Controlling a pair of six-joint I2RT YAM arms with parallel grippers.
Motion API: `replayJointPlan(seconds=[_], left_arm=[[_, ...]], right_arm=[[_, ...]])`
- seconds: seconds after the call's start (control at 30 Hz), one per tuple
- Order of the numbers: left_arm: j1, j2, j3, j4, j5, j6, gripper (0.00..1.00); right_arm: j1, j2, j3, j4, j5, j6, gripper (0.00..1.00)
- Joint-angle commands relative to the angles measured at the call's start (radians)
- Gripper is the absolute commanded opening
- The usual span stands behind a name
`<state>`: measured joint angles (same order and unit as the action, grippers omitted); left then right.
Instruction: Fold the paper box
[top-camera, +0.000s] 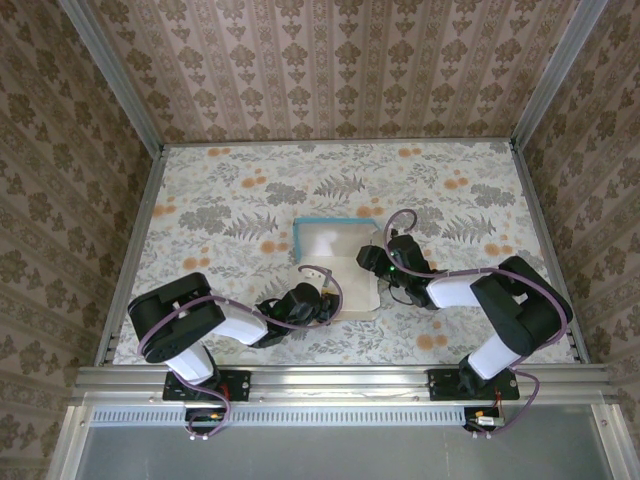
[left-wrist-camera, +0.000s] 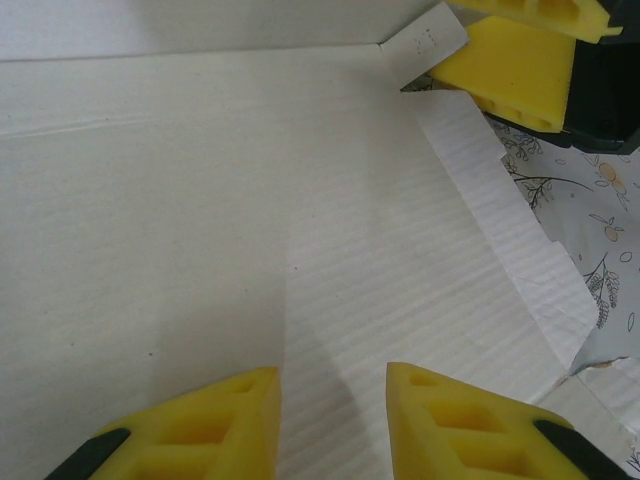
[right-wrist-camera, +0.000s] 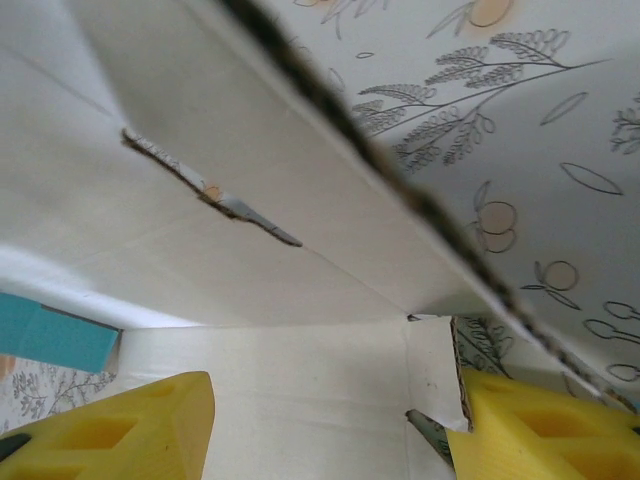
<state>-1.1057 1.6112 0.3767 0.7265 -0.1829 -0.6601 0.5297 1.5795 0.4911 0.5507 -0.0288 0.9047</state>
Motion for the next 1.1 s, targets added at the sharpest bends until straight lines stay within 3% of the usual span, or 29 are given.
replayJointPlan(seconds=[0.0, 0.4, 0.6, 0.87, 1.07], left_arm=[[-0.009, 0.025, -0.018, -0.027, 0.016, -0.024, 0.32], [-0.015, 0.041, -0.018, -0.014, 0.014, -0.027, 0.32], [-0.015, 0.039, -0.021, -0.012, 0.011, -0.026, 0.32], [-0.015, 0.036, -0.024, -0.015, 0.007, -0.022, 0.32], [-0.016, 0.047, -0.017, -0.014, 0.016, -0.018, 0.32]], right_arm=[[0.023, 0.004, 0.031, 0.028, 0.033, -0.043, 0.62], [0.064, 0.000, 0.063, -0.033, 0.074, -0.098, 0.60], [0.055, -0.075, 0.088, -0.190, 0.088, -0.185, 0.59], [-0.036, -0.272, 0.143, -0.548, -0.104, -0.433, 0.60], [-0.220, -0.407, 0.242, -0.785, -0.253, -0.548, 0.58]])
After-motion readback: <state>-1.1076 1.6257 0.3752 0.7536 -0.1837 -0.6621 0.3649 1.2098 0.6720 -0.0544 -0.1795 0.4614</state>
